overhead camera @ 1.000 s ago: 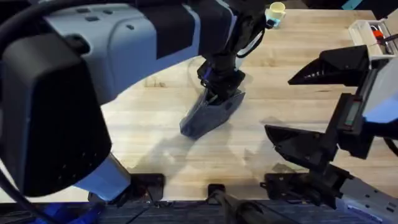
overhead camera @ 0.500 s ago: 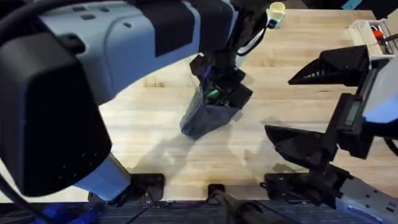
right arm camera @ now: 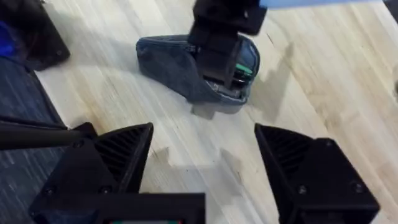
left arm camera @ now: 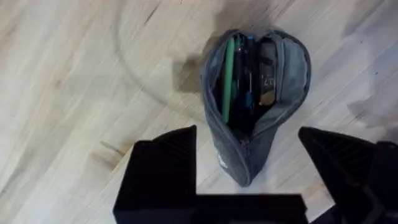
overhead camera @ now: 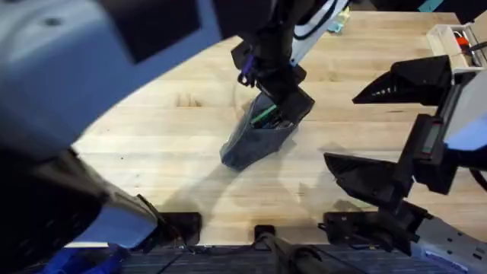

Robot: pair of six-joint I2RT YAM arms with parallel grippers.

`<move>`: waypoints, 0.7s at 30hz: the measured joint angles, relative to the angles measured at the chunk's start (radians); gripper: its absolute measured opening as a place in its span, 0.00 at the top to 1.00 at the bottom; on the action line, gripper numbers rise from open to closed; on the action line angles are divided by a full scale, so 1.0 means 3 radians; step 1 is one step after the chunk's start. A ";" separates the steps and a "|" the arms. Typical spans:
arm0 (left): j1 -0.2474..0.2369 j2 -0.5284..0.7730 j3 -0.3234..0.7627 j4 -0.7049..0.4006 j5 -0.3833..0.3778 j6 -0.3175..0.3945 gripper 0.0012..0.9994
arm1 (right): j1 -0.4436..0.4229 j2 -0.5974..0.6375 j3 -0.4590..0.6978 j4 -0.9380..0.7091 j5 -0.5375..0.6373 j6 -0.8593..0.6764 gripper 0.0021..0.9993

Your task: Unzip the bag, pick up the pens from the table one at a time and place them inside, then zip the bag closed.

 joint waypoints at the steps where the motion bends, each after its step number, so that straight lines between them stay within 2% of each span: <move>1: 0.0005 -0.0057 0.0001 -0.0001 -0.0008 0.0031 0.01 | 0.0000 0.0000 0.0000 0.0000 0.0000 0.0001 0.00; 5: 0.0053 -0.0245 0.0004 -0.0062 -0.0038 0.0132 0.01 | 0.0000 0.0000 0.0000 0.0000 0.0001 -0.0003 0.00; 17: 0.0514 -0.0346 0.0004 -0.0200 -0.0051 0.0204 0.01 | 0.0000 0.0001 0.0000 0.0000 0.0027 -0.0014 0.00; 21: 0.0577 -0.0392 -0.0008 -0.0261 -0.0051 0.0248 0.00 | 0.0000 0.0000 0.0000 0.0000 0.0027 -0.0014 0.00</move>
